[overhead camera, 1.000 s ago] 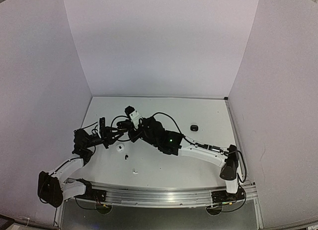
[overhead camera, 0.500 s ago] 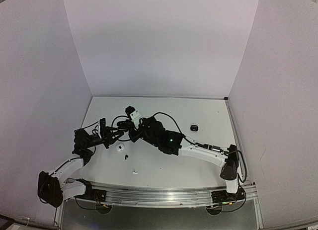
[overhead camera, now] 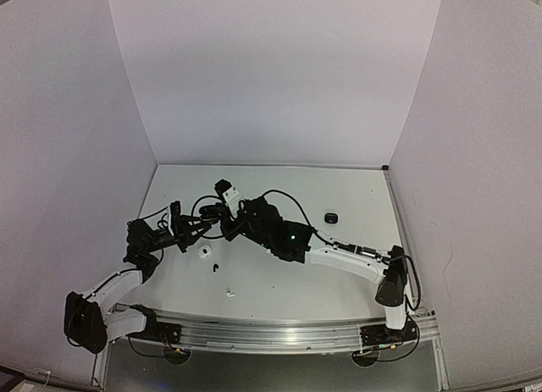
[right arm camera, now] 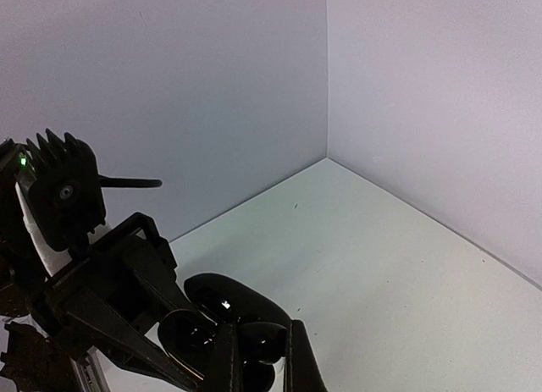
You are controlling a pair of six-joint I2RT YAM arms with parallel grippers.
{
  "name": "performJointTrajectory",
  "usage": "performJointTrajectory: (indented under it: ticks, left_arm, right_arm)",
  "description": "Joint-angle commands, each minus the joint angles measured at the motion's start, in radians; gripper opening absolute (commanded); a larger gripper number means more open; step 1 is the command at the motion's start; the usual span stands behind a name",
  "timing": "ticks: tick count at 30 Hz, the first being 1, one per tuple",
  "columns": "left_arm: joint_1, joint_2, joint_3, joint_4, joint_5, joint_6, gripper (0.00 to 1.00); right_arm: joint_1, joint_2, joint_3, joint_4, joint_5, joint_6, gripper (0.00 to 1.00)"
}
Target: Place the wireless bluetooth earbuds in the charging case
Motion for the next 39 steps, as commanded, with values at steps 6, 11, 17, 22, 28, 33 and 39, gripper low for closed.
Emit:
performJointTrajectory:
  ticks: [6, 11, 17, 22, 28, 33, 39]
  left_arm:
    - [0.005, -0.020, 0.034, 0.034, -0.084, -0.013, 0.00]
    - [0.005, -0.021, 0.032, 0.033, -0.087, -0.012, 0.00]
    - [0.005, -0.021, 0.030, 0.030, -0.098, -0.004, 0.00]
    - [0.005, -0.023, 0.028, 0.019, -0.105, 0.017, 0.00]
    - [0.005, -0.023, 0.031, 0.002, -0.113, 0.028, 0.00]
    - [0.005, -0.020, 0.032, -0.004, -0.119, 0.040, 0.00]
    - [0.005, -0.033, 0.012, 0.023, -0.082, 0.082, 0.00]
  right_arm:
    - [0.005, -0.020, -0.009, -0.047, -0.102, 0.030, 0.00]
    - [0.002, -0.015, -0.001, -0.053, -0.137, 0.039, 0.00]
    - [-0.002, -0.018, 0.006, -0.065, -0.156, 0.041, 0.00]
    - [-0.002, -0.021, 0.012, -0.081, -0.154, 0.036, 0.00]
    - [-0.002, -0.022, 0.021, -0.098, -0.158, 0.036, 0.00]
    - [-0.002, -0.025, 0.036, -0.109, -0.163, 0.036, 0.00]
    - [-0.008, -0.023, 0.042, -0.119, -0.102, 0.031, 0.00]
